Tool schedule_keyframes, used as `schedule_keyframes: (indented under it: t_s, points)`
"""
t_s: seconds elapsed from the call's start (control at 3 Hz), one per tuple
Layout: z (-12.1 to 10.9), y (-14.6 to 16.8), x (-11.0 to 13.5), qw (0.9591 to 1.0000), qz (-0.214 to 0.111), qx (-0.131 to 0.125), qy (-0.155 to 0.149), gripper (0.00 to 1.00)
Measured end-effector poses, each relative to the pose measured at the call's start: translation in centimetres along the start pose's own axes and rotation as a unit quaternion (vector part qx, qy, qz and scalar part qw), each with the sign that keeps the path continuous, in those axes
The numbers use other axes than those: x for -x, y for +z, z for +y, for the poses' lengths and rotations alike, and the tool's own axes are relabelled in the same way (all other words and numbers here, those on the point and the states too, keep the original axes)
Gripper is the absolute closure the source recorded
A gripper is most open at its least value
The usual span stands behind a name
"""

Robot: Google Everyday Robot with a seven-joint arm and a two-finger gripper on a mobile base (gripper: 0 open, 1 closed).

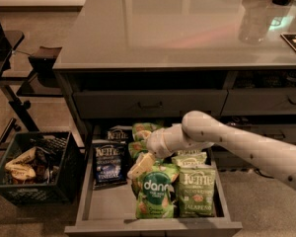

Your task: Pick blue chip bag from middle drawer and place on counter

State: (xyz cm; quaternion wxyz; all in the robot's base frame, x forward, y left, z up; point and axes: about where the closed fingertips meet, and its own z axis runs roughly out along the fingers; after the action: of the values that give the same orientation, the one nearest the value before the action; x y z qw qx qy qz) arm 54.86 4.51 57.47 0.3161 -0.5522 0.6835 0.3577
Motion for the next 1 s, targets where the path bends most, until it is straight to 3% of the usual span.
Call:
schedule_keyframes:
  t_s: [0.33,0.67,1.0]
  points:
    - [-0.4,0.9,0.3,0.9991,-0.027,-0.032,0.008,0.00]
    - [-1.0,1.3,0.3,0.9955,-0.008,-0.072,0.062,0.00]
    - [-1.5,0.8,0.3,0.9864,0.022,-0.112,0.118,0.00]
